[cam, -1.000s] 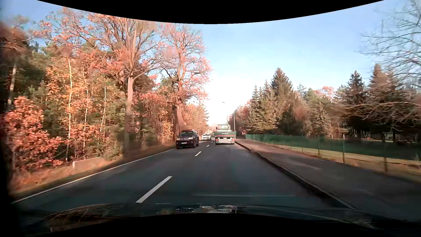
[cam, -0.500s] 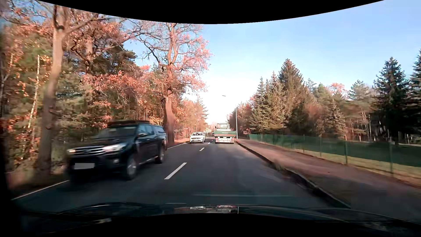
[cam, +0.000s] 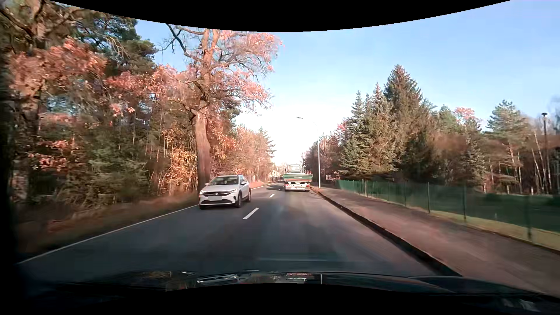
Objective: Follow the waypoints while adhering to traffic rules and regulations
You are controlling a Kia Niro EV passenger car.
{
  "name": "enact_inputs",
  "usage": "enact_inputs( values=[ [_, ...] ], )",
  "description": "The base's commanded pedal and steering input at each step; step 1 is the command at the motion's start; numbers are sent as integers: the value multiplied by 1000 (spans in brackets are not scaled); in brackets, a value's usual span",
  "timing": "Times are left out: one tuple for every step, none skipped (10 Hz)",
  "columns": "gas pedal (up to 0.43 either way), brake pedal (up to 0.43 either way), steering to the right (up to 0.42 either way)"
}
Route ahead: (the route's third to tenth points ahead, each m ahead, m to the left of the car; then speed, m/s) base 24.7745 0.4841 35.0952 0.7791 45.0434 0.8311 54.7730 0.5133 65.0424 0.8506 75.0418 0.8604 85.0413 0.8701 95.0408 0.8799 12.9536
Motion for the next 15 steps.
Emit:
enact_inputs(
  values=[
    [98, 0, 0],
    [98, 0, 0],
    [98, 0, 0],
    [98, 0, 0],
    [98, 0, 0],
    [98, 0, 0],
    [98, 0, 0],
    [98, 0, -1],
    [98, 0, -1],
    [98, 0, -2],
    [98, 0, -3],
    [98, 0, -2],
    [98, 0, -3],
    [98, 0, -3],
    [98, 0, -3]
  ],
)
